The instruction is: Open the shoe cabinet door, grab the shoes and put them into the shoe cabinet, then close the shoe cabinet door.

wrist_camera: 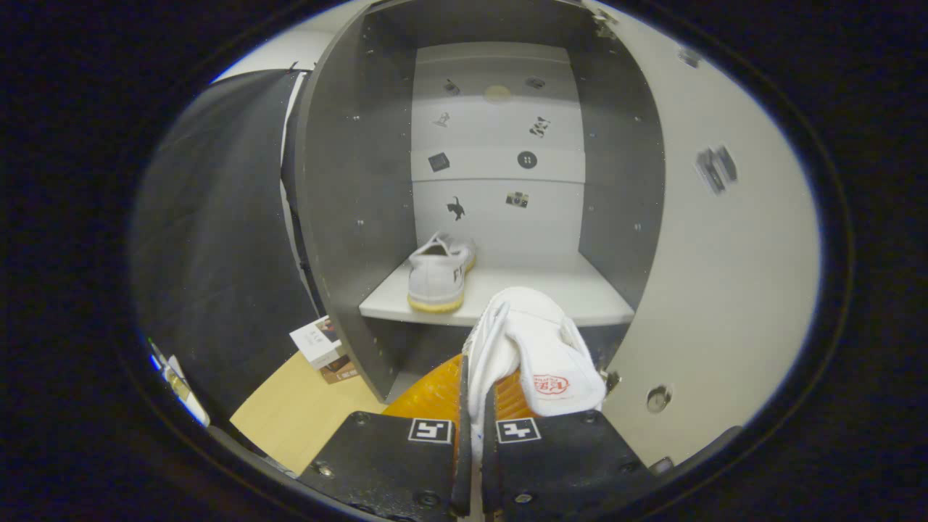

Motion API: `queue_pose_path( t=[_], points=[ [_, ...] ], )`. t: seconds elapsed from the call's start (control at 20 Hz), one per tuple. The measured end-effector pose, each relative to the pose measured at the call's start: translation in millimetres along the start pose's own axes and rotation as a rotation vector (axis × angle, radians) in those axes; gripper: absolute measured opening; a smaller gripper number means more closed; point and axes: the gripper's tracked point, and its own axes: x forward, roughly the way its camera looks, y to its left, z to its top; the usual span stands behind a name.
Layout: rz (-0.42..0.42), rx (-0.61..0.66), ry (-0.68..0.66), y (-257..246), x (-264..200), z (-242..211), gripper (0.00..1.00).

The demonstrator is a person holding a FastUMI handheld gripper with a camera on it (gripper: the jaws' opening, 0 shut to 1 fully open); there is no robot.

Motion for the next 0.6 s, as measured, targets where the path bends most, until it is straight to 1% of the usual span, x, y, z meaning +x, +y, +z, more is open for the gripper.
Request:
queue_pose_path(
  t=[0.2,0.35,0.6],
  points=[
    [0.000,-0.023,-0.030,-4,39,50,0.09],
    [-0.006,-0.039,-0.032,-12,73,77,0.09],
    [-0.015,-0.064,0.040,-23,139,85,0.09]
  ],
)
